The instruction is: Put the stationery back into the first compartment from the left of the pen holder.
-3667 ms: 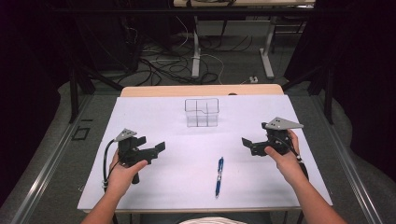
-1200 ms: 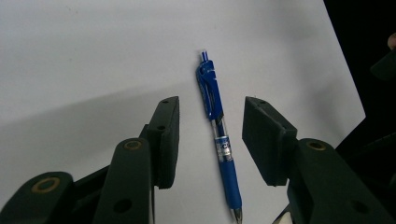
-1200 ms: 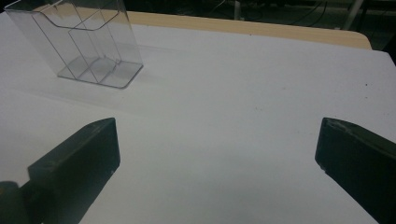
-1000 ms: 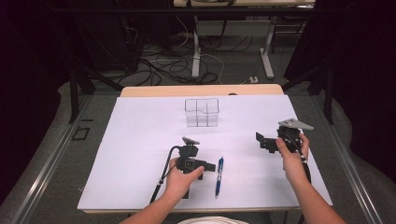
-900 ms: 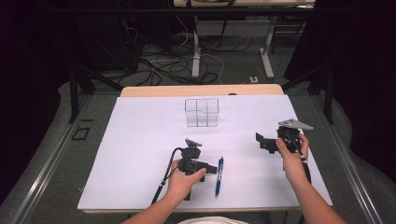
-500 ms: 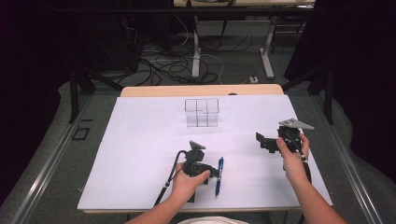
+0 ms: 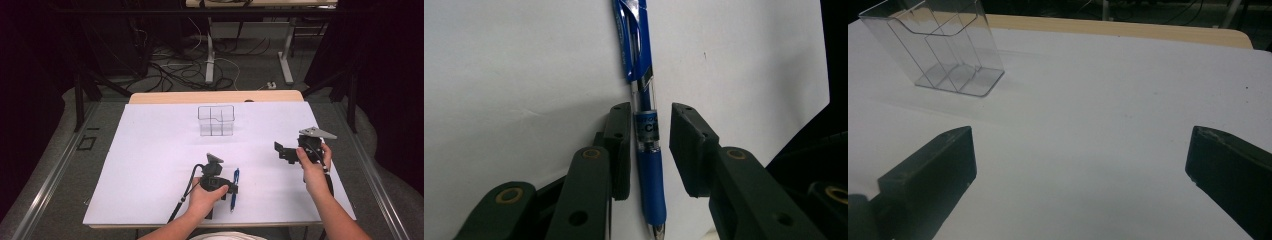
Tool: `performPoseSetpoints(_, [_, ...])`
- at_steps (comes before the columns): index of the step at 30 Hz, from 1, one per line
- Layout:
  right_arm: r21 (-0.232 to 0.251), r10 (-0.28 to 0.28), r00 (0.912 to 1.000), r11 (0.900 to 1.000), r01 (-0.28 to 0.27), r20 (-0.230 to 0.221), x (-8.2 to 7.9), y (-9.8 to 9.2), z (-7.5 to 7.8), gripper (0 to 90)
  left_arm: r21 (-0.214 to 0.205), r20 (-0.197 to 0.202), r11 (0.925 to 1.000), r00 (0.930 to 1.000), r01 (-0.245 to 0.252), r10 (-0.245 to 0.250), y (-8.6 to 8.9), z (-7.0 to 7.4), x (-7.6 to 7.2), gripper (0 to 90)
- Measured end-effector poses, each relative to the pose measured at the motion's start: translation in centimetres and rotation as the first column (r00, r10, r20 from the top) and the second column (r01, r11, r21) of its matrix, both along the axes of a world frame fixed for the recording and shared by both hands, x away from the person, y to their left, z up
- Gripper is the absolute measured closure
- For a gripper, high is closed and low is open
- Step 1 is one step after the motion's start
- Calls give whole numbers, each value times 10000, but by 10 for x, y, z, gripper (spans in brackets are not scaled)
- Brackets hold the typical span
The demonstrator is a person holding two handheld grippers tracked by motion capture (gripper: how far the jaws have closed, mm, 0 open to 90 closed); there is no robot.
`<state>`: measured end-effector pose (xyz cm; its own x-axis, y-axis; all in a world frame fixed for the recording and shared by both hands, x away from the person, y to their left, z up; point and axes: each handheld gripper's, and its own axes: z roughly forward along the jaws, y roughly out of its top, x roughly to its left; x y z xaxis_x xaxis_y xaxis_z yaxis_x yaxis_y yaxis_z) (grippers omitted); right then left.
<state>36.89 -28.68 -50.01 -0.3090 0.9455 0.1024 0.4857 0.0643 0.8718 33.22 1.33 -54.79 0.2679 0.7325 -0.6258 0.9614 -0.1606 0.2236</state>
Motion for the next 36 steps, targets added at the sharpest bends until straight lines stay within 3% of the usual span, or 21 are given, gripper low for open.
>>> performPoseSetpoints(9, [-28, 112, 9999, 9999, -112, -3, 0, -1, 1, 0, 377, 215, 9993, 9997, 72, -81, -6, 1, -1, 768])
performPoseSetpoints(22, [-60, 54, 10000, 10000, -54, -45, -1, -1, 1, 0, 42, -2, 9999, 9999, -148, 148, -3, -2, -2, 792])
performPoseSetpoints(36, [-44, 36, 10000, 10000, -36, 53, 0, -4, 1, 0, -107, 29, 9999, 10000, 71, -71, -1, -2, 0, 794])
